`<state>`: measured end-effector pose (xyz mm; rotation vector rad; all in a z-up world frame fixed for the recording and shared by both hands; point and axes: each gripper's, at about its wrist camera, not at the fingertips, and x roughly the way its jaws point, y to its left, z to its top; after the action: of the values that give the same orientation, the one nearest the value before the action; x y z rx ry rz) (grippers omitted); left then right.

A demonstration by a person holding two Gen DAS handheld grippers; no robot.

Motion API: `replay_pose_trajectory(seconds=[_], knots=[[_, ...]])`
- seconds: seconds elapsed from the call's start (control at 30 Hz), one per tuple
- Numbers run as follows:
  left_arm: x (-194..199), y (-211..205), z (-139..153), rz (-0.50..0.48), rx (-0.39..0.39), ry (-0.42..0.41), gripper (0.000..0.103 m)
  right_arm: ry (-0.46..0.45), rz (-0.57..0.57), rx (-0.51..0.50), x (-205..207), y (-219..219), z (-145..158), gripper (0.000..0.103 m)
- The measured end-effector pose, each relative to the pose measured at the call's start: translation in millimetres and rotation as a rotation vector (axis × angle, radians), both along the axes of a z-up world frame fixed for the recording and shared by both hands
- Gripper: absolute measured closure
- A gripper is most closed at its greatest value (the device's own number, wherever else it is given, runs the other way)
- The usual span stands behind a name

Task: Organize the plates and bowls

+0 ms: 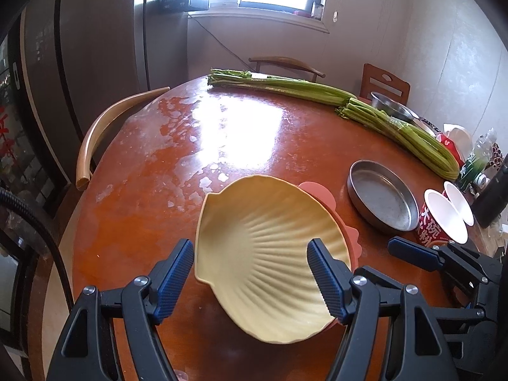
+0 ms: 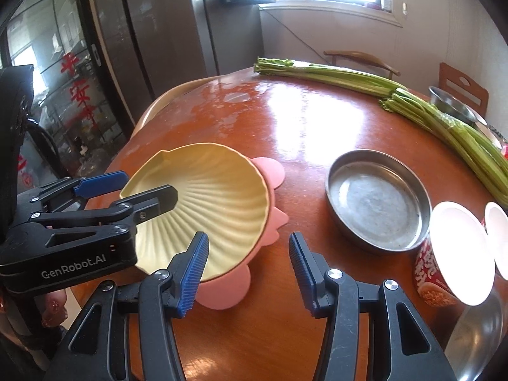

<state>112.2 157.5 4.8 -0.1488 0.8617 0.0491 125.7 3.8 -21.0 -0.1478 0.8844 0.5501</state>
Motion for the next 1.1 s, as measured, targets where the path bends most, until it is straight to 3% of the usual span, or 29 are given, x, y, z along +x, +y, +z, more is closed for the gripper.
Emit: replay_pose_trajectory(seconds=[0.43,0.8,1.1], knots=[[-4.2,-9.8,16.3,0.020,0.020,-0.023,0.030,0.054,-0.121,0.032,8.6,-48.4,-7.0,0.049],[21.6,-59.3,29.2,-0.108,0.030,-0.027,0.030,0.127,-0.233,0.068,21.1,-77.8,-19.0,0.047],[67.9,-102.2,25.8,-0.213,0.049,0.036,0.030,0.167,-0.306,0.068,40.5,-90.7,-29.7,0.045]])
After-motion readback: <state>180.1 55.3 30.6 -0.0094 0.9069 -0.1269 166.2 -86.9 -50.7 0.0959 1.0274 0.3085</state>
